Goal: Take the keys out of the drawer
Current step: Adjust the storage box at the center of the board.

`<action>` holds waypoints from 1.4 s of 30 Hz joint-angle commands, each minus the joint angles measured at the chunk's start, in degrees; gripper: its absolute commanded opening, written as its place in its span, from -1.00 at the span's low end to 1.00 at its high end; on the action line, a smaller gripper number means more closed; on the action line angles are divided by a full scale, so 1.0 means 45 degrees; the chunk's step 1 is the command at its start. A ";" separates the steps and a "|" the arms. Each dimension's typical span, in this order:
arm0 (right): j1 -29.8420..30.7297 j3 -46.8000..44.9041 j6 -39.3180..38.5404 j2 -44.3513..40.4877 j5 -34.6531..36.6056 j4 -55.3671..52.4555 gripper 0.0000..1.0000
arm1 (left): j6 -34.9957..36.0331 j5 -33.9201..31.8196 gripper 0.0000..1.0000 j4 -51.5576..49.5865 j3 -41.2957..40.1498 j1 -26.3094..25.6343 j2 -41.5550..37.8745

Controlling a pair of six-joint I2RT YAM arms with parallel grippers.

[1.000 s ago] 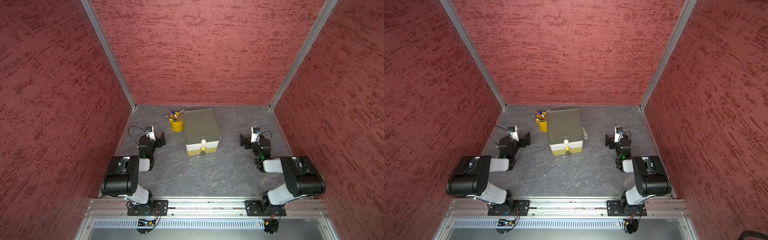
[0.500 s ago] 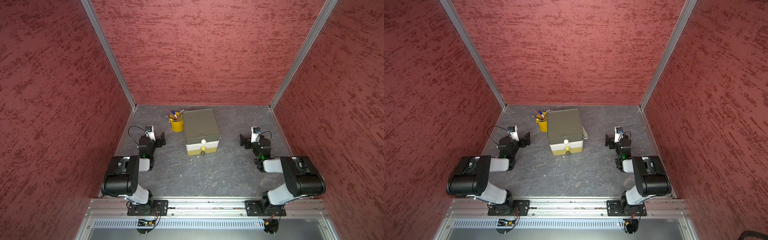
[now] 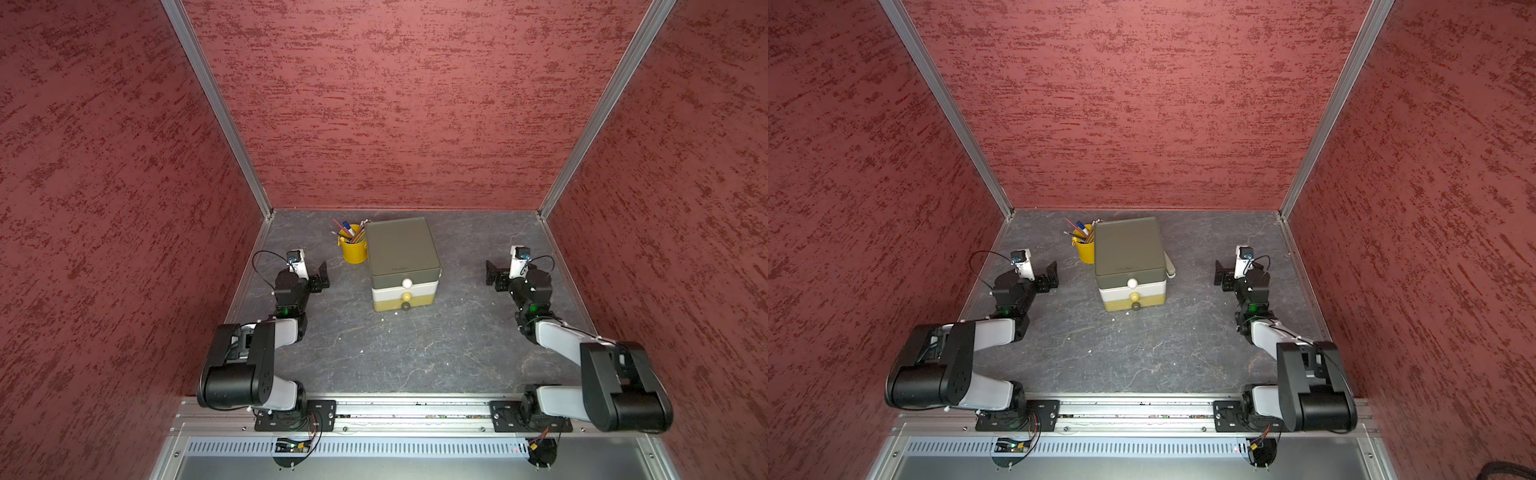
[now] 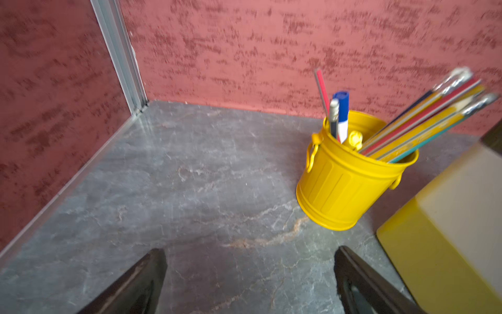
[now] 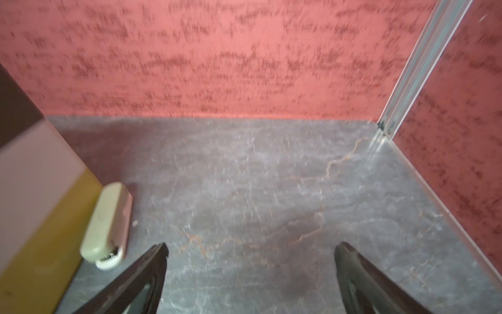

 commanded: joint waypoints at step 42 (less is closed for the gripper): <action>0.7589 1.0479 1.0927 -0.0916 -0.1216 -1.7830 0.97 | -0.8416 0.7728 0.99 -1.4822 0.6198 -0.4138 -0.5151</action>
